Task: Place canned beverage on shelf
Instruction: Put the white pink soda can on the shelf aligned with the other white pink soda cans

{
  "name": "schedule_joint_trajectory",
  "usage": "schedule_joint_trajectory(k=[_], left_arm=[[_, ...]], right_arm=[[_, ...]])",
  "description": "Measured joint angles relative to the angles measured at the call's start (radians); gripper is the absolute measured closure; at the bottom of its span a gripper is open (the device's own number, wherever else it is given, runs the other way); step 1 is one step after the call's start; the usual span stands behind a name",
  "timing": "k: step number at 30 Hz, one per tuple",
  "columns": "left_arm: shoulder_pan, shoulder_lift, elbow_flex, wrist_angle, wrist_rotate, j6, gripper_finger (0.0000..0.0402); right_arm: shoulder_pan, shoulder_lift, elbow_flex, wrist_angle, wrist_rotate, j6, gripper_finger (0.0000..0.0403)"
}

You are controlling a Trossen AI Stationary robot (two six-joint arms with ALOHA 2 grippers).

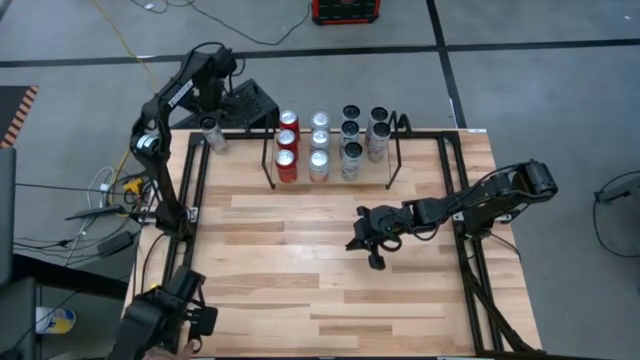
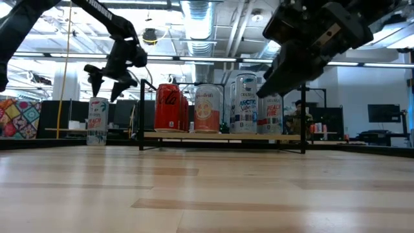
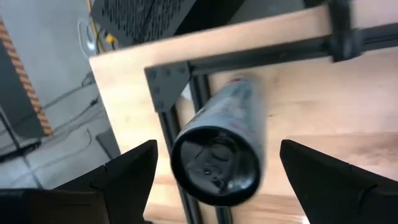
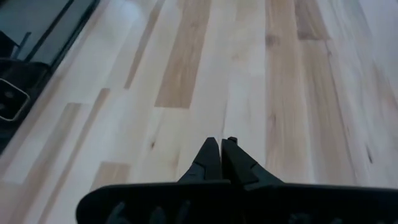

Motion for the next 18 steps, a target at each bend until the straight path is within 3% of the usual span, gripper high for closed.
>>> schedule_joint_trajectory(k=[18], left_arm=[[0.006, -0.001, -0.035, 0.011, 0.036, 0.114, 0.0075]], right_arm=[[-0.001, 0.0, -0.012, 0.004, 0.0, 0.003, 0.0403]])
